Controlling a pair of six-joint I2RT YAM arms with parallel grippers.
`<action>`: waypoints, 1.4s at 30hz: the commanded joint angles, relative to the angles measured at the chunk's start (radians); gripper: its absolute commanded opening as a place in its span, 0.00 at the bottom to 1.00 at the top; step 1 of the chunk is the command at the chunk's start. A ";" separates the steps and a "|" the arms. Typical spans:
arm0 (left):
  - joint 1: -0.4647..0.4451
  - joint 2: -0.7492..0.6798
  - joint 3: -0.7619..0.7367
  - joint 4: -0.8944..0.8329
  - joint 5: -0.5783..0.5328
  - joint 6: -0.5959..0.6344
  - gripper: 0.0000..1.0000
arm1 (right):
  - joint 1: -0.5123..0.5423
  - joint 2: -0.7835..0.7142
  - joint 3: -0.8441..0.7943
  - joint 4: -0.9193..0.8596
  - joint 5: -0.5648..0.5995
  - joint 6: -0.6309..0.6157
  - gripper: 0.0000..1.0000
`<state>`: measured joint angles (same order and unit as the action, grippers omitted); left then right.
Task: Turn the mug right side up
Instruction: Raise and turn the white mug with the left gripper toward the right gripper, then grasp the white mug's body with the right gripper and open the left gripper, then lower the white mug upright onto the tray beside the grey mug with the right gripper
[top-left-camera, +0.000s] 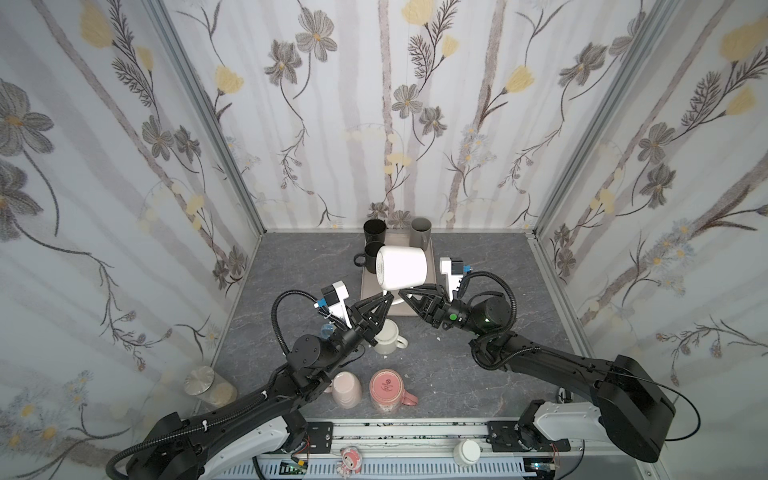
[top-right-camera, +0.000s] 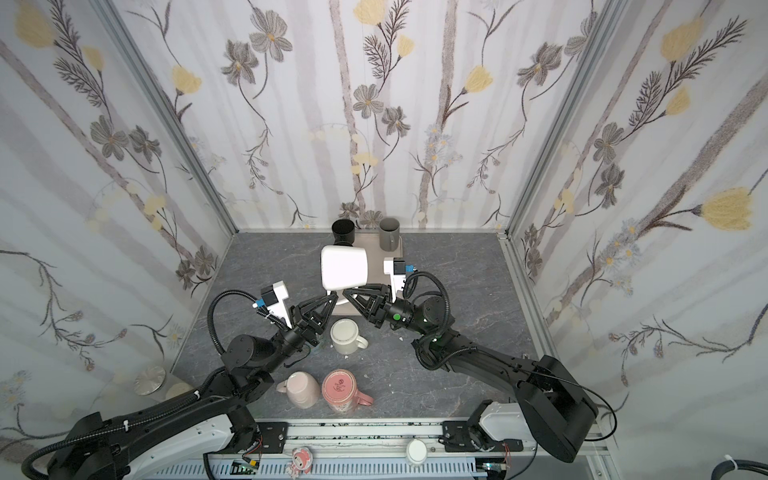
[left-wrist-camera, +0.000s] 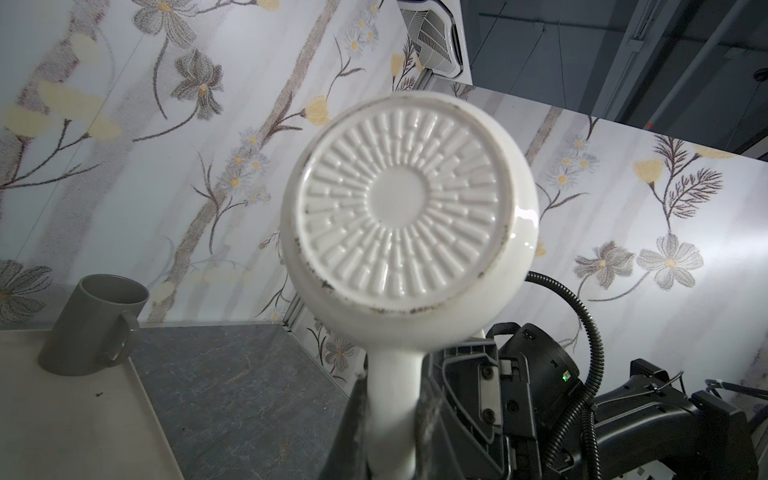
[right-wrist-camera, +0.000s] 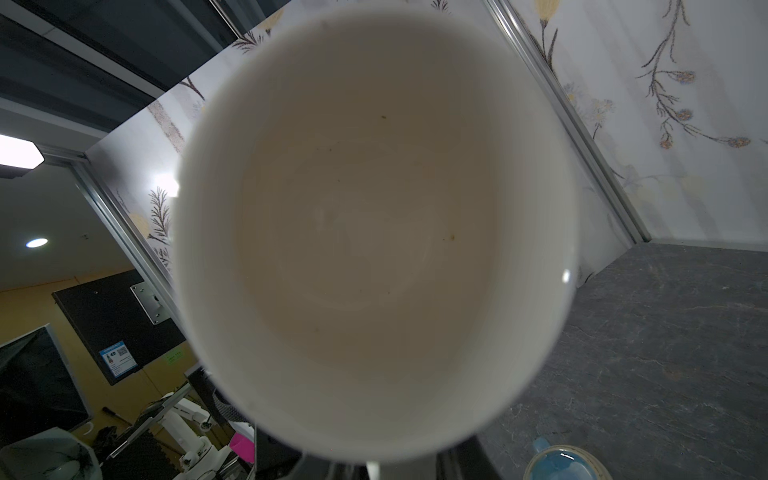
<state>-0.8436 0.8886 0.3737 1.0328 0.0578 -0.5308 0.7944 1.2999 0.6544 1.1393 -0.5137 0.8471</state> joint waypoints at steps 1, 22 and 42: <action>0.000 -0.005 0.013 0.052 -0.020 -0.008 0.00 | 0.005 -0.006 0.008 0.084 -0.016 0.010 0.09; 0.000 -0.148 -0.014 -0.204 -0.198 -0.036 1.00 | -0.097 -0.155 0.091 -0.652 0.203 -0.277 0.00; 0.001 -0.315 -0.036 -0.395 -0.283 -0.020 1.00 | -0.212 0.489 0.746 -1.455 0.855 -0.820 0.00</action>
<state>-0.8433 0.5816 0.3420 0.6392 -0.2096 -0.5491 0.5930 1.7496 1.3548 -0.3424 0.2600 0.0956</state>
